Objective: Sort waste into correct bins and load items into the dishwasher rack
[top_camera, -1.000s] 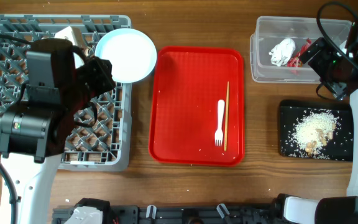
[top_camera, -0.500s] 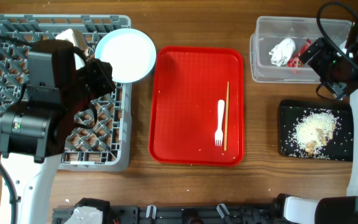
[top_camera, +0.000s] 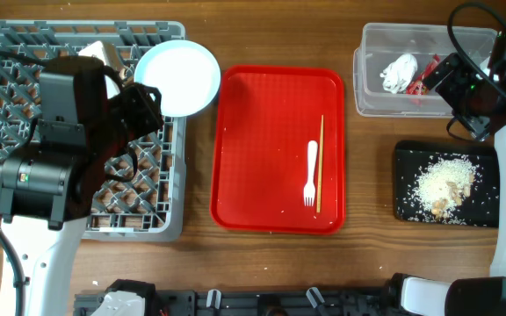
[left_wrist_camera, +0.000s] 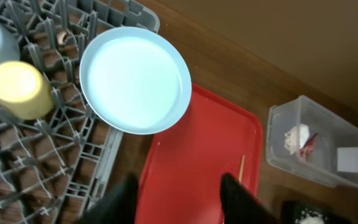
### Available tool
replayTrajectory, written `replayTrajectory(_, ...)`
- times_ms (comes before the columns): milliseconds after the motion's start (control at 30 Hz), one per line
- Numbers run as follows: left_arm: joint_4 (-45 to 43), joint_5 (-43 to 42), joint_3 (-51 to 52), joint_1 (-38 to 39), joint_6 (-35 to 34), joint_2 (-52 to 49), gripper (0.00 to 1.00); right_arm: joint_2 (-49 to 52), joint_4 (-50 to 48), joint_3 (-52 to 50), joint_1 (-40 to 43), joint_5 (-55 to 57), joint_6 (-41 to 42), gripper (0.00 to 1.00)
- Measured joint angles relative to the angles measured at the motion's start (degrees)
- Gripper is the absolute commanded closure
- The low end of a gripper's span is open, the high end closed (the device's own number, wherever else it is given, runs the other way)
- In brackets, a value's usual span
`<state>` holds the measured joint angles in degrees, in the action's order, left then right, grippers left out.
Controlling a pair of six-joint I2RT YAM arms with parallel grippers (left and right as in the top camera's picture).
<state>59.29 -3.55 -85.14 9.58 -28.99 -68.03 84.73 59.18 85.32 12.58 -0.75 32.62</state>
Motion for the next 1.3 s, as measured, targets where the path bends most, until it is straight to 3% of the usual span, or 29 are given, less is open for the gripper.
replayTrajectory(67,0.5,0.0,0.0,0.0,-0.2,0.0,0.33,0.0,0.0,0.0,0.0,0.0,0.0,0.00)
replayTrajectory(300,1.0,0.0,0.0,0.0,-0.3,0.0,0.19,0.0,0.0,0.0,0.0,0.0,0.0,0.00)
replayTrajectory(933,1.0,0.0,0.0,0.0,-0.3,0.0,0.14,0.0,0.0,0.0,0.0,0.0,0.0,0.00)
replayTrajectory(1300,1.2,0.0,0.0,0.0,1.7,0.0,0.19,0.0,0.0,0.0,0.0,0.0,0.0,0.00)
